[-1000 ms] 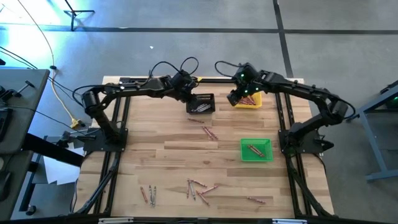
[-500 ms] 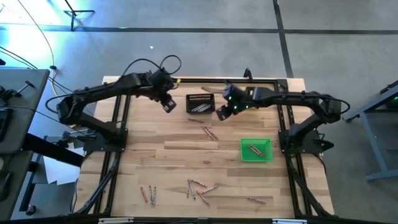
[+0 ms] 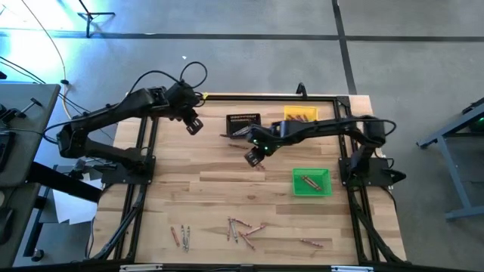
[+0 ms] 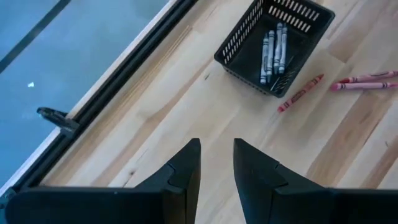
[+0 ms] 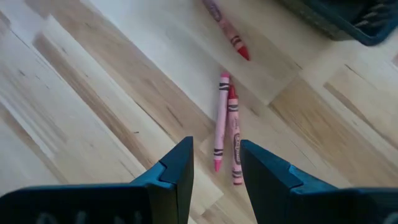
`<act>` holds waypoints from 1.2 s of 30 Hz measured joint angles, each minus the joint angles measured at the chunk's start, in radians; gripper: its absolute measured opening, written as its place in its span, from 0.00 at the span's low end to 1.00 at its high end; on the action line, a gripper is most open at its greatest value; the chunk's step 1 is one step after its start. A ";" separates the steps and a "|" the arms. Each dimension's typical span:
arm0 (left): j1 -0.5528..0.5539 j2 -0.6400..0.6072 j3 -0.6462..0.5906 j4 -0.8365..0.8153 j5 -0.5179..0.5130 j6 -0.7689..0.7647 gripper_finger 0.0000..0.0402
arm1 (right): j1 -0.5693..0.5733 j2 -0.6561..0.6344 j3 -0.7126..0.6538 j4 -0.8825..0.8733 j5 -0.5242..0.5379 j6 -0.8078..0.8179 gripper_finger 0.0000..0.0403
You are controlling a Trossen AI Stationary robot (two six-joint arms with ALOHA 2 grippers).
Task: Sort crayons
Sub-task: Put the red crayon into the yellow basket
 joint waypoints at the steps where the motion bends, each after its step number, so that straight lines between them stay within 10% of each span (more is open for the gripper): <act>1: 0.000 -0.005 0.000 -0.007 -0.001 -0.001 0.20 | 0.000 0.020 0.027 -0.027 -0.002 -0.017 0.29; 36: 0.000 -0.142 0.000 -0.070 -0.011 -0.042 0.20 | 0.005 0.265 0.165 -0.212 -0.026 -0.109 0.29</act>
